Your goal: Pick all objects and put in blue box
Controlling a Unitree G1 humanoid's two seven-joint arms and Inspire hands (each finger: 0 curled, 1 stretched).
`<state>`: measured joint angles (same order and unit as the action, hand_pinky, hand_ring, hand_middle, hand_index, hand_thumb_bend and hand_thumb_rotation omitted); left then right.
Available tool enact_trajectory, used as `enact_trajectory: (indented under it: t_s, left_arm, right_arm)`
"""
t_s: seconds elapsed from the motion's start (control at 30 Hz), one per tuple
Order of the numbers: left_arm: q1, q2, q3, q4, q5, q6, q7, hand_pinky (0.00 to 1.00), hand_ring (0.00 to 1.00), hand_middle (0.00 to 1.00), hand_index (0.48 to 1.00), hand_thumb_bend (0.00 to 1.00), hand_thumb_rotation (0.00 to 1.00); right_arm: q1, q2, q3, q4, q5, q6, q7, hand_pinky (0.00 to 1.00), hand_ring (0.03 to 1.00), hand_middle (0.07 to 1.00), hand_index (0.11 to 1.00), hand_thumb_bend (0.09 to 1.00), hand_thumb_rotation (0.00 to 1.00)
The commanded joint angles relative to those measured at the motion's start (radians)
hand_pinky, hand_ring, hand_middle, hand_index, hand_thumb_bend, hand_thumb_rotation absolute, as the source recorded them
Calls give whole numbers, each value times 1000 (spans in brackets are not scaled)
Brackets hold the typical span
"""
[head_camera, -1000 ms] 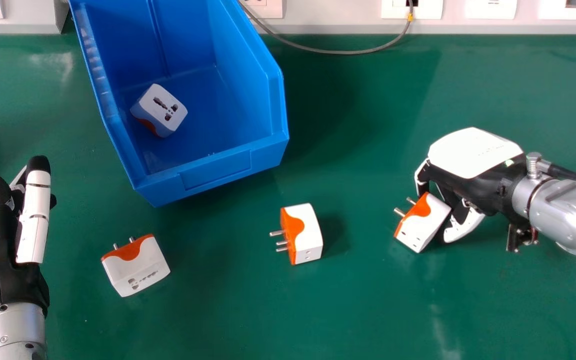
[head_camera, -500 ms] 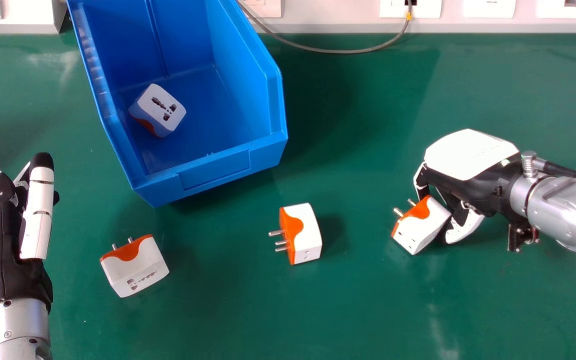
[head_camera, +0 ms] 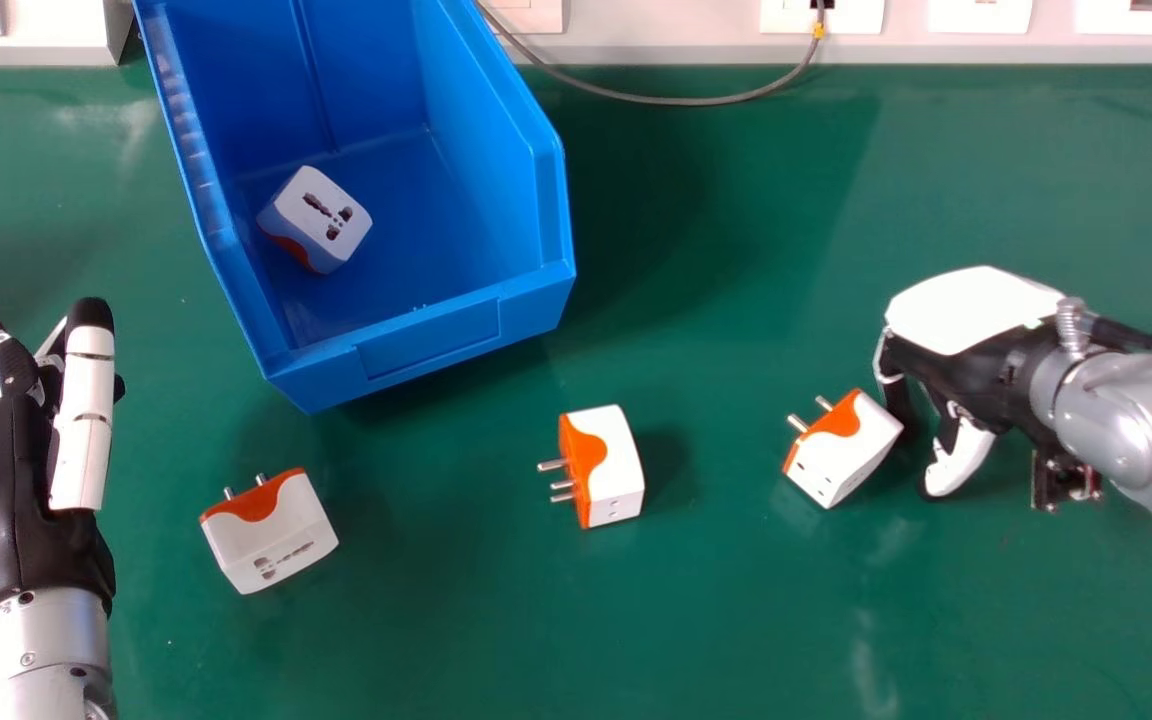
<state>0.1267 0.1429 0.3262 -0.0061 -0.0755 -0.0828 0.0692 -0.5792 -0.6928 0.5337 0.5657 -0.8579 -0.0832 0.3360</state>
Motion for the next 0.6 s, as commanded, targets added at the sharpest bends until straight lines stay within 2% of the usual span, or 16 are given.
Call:
enact_trajectory:
  t_s: [0.0,0.07,0.1,0.17,0.2,0.23,0.3,0.37,0.57]
  left_arm:
    - [-22,-1,-5,-4,12,-15,13,866,912,881,896,459,824]
    - [-35,-11,-12,2,13,-14,22,866,912,881,896,459,824]
    - [-41,-16,-15,6,14,-15,27,869,914,882,897,457,829]
    - [-54,-23,-20,14,12,-16,34,869,914,882,897,457,829]
    - [-59,-25,-23,18,12,-16,38,872,916,882,897,454,832]
    - [-62,-25,-25,20,12,-17,41,872,916,882,897,454,832]
    - [-71,-26,-30,29,14,-17,48,874,917,882,897,451,836]
    - [-84,-28,-37,41,19,-18,57,875,918,881,897,448,839]
    - [-108,-30,-47,61,26,-13,70,876,919,882,896,439,840]
  right_arm:
    - [13,-14,-31,-28,1,42,1,183,232,289,482,488,152]
    - [24,-10,-47,-39,2,82,0,183,232,289,482,488,152]
    - [30,-6,-58,-49,7,108,2,250,311,365,485,489,152]
    - [47,2,-89,-93,16,178,20,250,311,365,485,489,152]
    - [51,5,-97,-106,17,202,26,314,390,443,488,490,153]
    - [54,7,-102,-117,17,219,31,314,390,443,488,490,153]
    - [58,10,-112,-142,6,266,37,414,513,565,598,489,194]
    - [68,12,-131,-181,7,319,45,480,594,646,666,490,222]
    - [143,21,-184,-329,10,419,42,577,719,765,754,492,252]
